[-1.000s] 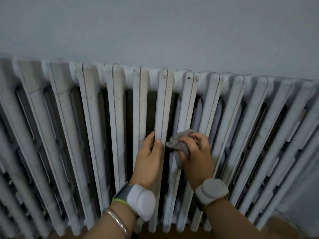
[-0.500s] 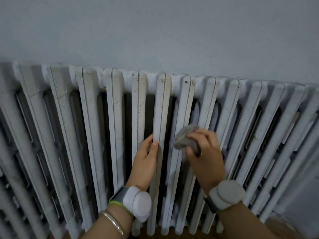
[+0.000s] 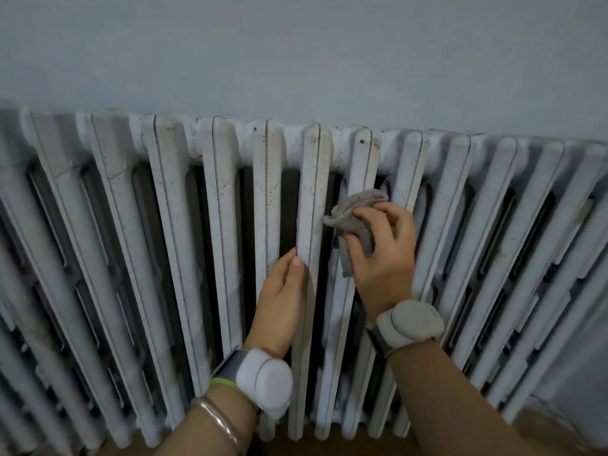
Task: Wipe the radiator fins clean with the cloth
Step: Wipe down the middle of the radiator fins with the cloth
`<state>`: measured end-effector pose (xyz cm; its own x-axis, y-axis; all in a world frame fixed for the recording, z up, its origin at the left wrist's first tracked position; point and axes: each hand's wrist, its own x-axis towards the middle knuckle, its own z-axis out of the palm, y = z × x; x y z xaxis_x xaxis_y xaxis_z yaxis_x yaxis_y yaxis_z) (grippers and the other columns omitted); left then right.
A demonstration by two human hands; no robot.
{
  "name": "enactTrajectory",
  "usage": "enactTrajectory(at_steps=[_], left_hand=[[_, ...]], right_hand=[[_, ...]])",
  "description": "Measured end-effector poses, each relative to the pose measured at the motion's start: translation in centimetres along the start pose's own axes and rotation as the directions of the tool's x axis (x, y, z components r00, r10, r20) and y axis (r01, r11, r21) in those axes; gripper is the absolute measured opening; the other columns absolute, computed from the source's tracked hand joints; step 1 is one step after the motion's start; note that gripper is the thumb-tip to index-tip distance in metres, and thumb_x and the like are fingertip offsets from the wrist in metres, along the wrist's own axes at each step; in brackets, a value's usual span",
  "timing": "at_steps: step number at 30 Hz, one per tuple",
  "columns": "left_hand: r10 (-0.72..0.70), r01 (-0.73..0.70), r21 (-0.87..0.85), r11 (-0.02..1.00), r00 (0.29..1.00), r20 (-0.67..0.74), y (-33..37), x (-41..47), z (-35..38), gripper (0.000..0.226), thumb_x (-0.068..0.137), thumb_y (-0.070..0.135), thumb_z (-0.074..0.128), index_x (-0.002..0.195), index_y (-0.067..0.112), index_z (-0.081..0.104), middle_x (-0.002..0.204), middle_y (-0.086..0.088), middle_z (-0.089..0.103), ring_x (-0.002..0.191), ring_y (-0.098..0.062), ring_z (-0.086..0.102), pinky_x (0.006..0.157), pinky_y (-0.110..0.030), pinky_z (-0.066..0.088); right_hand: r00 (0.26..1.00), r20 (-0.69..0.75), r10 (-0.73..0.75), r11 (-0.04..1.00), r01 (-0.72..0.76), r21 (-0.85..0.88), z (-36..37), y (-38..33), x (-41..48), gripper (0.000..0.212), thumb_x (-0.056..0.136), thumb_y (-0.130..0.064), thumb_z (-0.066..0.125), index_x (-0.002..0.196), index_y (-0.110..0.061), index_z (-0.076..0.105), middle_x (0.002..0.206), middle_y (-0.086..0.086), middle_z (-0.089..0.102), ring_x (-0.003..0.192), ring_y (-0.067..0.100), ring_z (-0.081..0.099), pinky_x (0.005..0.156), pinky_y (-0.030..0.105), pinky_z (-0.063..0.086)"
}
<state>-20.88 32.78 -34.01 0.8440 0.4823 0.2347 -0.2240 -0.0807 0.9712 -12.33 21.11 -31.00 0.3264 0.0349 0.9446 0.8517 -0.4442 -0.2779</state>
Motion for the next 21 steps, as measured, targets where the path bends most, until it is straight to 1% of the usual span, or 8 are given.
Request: enactTrajectory(at_steps=[3, 7, 9, 13, 16, 18, 19, 21], left_hand=[[0.002, -0.002, 0.011, 1.000, 1.000, -0.001, -0.1, 0.0, -0.1, 0.043, 0.098, 0.041, 0.039, 0.139, 0.030, 0.042, 0.139, 0.012, 0.048, 0.128, -0.005, 0.044, 0.115, -0.035, 0.030], [0.007, -0.007, 0.012, 1.000, 1.000, 0.005, 0.0, 0.0, 0.0, 0.042, 0.099, 0.041, 0.038, 0.139, 0.030, 0.042, 0.139, 0.012, 0.048, 0.129, -0.005, 0.043, 0.115, -0.036, 0.030], [0.004, -0.004, 0.014, 1.000, 1.000, 0.004, 0.1, -0.1, 0.1, 0.042, 0.099, 0.039, 0.038, 0.140, 0.030, 0.041, 0.140, 0.011, 0.046, 0.129, -0.005, 0.042, 0.115, -0.035, 0.029], [0.011, -0.011, 0.020, 1.000, 1.000, 0.006, 0.2, -0.2, 0.2, 0.044, 0.099, 0.041, 0.038, 0.141, 0.030, 0.040, 0.142, 0.011, 0.045, 0.131, -0.005, 0.040, 0.116, -0.036, 0.027], [0.037, -0.037, 0.056, 0.998, 0.999, 0.000, 0.5, -0.5, 0.3, 0.045, 0.099, 0.040, 0.037, 0.143, 0.028, 0.037, 0.145, 0.012, 0.040, 0.131, -0.001, 0.035, 0.114, -0.026, 0.023], [0.069, -0.068, 0.073, 0.995, 0.998, -0.014, 0.9, -0.8, 0.6, 0.046, 0.099, 0.038, 0.037, 0.144, 0.028, 0.034, 0.145, 0.014, 0.038, 0.127, 0.004, 0.032, 0.107, -0.018, 0.022], [0.084, -0.082, 0.073, 0.994, 0.996, -0.023, 0.9, -0.9, 0.7, 0.046, 0.099, 0.038, 0.037, 0.144, 0.029, 0.033, 0.144, 0.015, 0.037, 0.127, 0.005, 0.031, 0.105, -0.017, 0.022], [0.117, -0.114, 0.064, 0.991, 0.992, -0.047, 1.0, -1.1, 1.1, 0.047, 0.099, 0.038, 0.038, 0.144, 0.030, 0.032, 0.146, 0.016, 0.035, 0.128, 0.005, 0.031, 0.105, -0.017, 0.023]], right_hand=[[0.998, 0.059, 0.018, 0.999, -0.016, -0.039, 0.0, 0.3, -1.7, 0.029, 0.085, -0.013, 0.069, 0.112, -0.007, 0.062, 0.118, 0.017, 0.048, 0.107, 0.028, 0.051, 0.101, 0.016, 0.035], [0.974, 0.207, 0.093, 0.995, -0.081, -0.064, 0.1, 1.3, -3.8, 0.030, 0.083, -0.017, 0.072, 0.110, -0.011, 0.061, 0.121, 0.006, 0.040, 0.106, 0.031, 0.053, 0.096, 0.033, 0.047], [0.956, 0.264, 0.126, 0.992, -0.113, -0.063, 0.0, 1.6, -4.5, 0.029, 0.083, -0.018, 0.071, 0.109, -0.010, 0.062, 0.120, 0.001, 0.035, 0.105, 0.033, 0.054, 0.095, 0.031, 0.045], [0.940, 0.323, 0.108, 0.991, -0.076, -0.112, -0.4, 2.1, -5.8, 0.026, 0.082, -0.014, 0.072, 0.106, -0.012, 0.062, 0.120, 0.003, 0.036, 0.098, 0.032, 0.056, 0.090, 0.025, 0.039], [0.915, 0.394, 0.087, 0.989, -0.032, -0.143, -0.8, 2.6, -6.4, 0.024, 0.083, -0.008, 0.069, 0.105, -0.012, 0.062, 0.116, 0.004, 0.042, 0.092, 0.025, 0.055, 0.083, 0.021, 0.041], [0.874, 0.484, 0.041, 0.993, 0.020, -0.120, -1.5, 3.1, -6.8, 0.025, 0.082, -0.004, 0.066, 0.104, -0.014, 0.061, 0.112, 0.001, 0.044, 0.092, 0.019, 0.052, 0.082, 0.021, 0.044], [0.847, 0.532, 0.015, 0.995, 0.040, -0.093, -1.9, 3.3, -7.0, 0.026, 0.082, -0.004, 0.066, 0.104, -0.016, 0.061, 0.110, 0.000, 0.046, 0.094, 0.017, 0.051, 0.084, 0.021, 0.045], [0.790, 0.612, 0.039, 0.999, -0.012, -0.048, -2.9, 3.6, -6.8, 0.021, 0.084, -0.009, 0.065, 0.103, -0.018, 0.064, 0.108, -0.003, 0.051, 0.099, 0.013, 0.052, 0.090, 0.023, 0.045]])
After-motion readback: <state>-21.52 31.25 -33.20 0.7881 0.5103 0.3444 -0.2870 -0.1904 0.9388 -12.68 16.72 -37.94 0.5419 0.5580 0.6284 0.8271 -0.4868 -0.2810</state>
